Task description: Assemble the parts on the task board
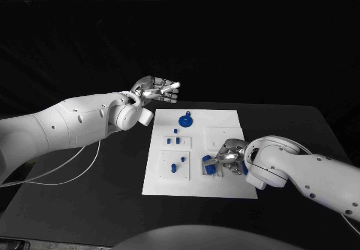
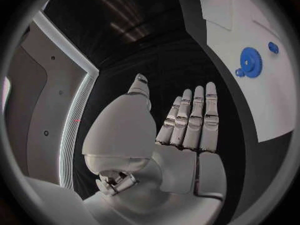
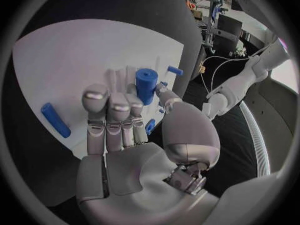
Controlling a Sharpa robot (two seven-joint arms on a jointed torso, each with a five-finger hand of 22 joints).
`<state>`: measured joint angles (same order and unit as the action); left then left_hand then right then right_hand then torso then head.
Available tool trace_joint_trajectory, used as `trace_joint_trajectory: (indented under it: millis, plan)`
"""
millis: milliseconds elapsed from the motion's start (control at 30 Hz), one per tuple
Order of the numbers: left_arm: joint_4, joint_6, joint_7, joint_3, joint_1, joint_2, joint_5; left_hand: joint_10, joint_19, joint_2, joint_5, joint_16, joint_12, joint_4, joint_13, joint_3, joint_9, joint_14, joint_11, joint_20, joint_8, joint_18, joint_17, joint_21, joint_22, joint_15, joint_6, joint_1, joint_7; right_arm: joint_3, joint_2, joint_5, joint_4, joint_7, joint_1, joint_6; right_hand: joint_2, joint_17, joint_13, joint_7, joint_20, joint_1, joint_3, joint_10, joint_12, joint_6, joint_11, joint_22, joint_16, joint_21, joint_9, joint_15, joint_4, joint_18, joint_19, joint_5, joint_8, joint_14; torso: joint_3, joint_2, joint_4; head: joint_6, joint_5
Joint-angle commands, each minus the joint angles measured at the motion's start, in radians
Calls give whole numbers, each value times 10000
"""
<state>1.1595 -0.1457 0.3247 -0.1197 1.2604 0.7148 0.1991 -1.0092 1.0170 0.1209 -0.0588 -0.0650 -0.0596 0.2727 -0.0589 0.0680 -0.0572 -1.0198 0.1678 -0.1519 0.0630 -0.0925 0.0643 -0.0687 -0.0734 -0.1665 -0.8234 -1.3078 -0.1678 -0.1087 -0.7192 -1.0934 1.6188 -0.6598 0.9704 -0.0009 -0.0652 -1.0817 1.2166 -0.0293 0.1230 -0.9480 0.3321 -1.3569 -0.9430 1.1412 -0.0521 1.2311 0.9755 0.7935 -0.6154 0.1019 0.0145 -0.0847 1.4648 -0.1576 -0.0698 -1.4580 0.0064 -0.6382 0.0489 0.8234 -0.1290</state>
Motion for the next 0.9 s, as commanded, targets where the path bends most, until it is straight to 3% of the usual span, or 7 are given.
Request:
trace_joint_trajectory:
  millis: [33,133,267,333,433,567,900]
  plan:
    - [28,206,32,4,0,-5,-55,50,-26,-59,-43,44,-40,-39,0,1,10,49,40,-44,-29,-49,-8,-26,13,-20,42,-3,-79,33,25,-205,-27,-39,-37,114,-555,-14,-20,-21,38,284,385,-29,47,84,41,15,-39,-28,43,27,-640,-23,542,1015,59,31,-2,0,5,9,6]
    - [29,211,27,3,0,-3,-54,50,-26,-59,-43,44,-40,-39,0,1,10,49,40,-44,-29,-49,-8,-26,13,-20,42,-3,-79,41,11,-211,9,-31,-38,138,-1043,-42,-21,-21,63,433,287,-36,56,97,35,30,-28,-8,49,48,-1277,-18,546,1092,57,33,-1,2,4,12,8]
    - [31,222,23,2,0,4,-53,50,-26,-59,-43,44,-40,-39,0,1,10,49,40,-44,-29,-49,-8,-26,13,-20,42,-3,-79,46,-36,-214,89,-15,-42,152,-1029,-107,-6,-17,88,-51,-882,-54,91,89,26,52,-35,6,125,59,-2195,11,547,1089,56,26,6,0,3,12,4]
    - [33,237,20,2,0,9,-46,51,-28,-51,-42,45,-40,-41,0,-2,10,56,42,-45,-29,-47,-9,-27,12,-23,43,-20,-87,47,-68,-214,132,-7,-46,140,-934,-124,5,-13,90,-147,-1310,-61,100,109,23,57,-49,5,149,61,-2299,12,549,1089,56,24,9,-2,2,18,3]
    - [36,249,16,1,0,15,-34,51,-28,-51,-42,45,-40,-41,0,-2,10,56,42,-45,-29,-47,-9,-27,12,-23,43,-20,-87,48,-113,-215,188,4,-51,115,-824,-139,10,-13,93,-196,-1733,-67,126,116,18,51,-82,-25,192,61,-2338,11,546,1085,54,20,8,-4,8,23,8]
    - [39,250,14,0,0,19,-24,51,-28,-51,-42,45,-40,-41,0,-2,10,56,42,-45,-29,-47,-9,-27,12,-23,43,-20,-87,49,-190,-217,278,23,-58,75,-801,-152,13,-8,92,-243,-1696,-71,130,128,22,54,-78,-21,199,63,-2317,13,550,1090,53,12,9,-2,13,27,8]
    - [29,166,88,-2,0,29,-15,21,-9,-151,-61,45,-42,-248,1,-3,7,17,33,-35,-23,-48,-8,-31,11,-11,-37,-16,-98,-12,-737,-93,628,323,-84,-434,-729,-191,130,35,78,-710,-1372,-182,-74,322,-2,105,-51,98,37,64,-1578,10,565,1046,33,-20,7,5,20,-17,88]
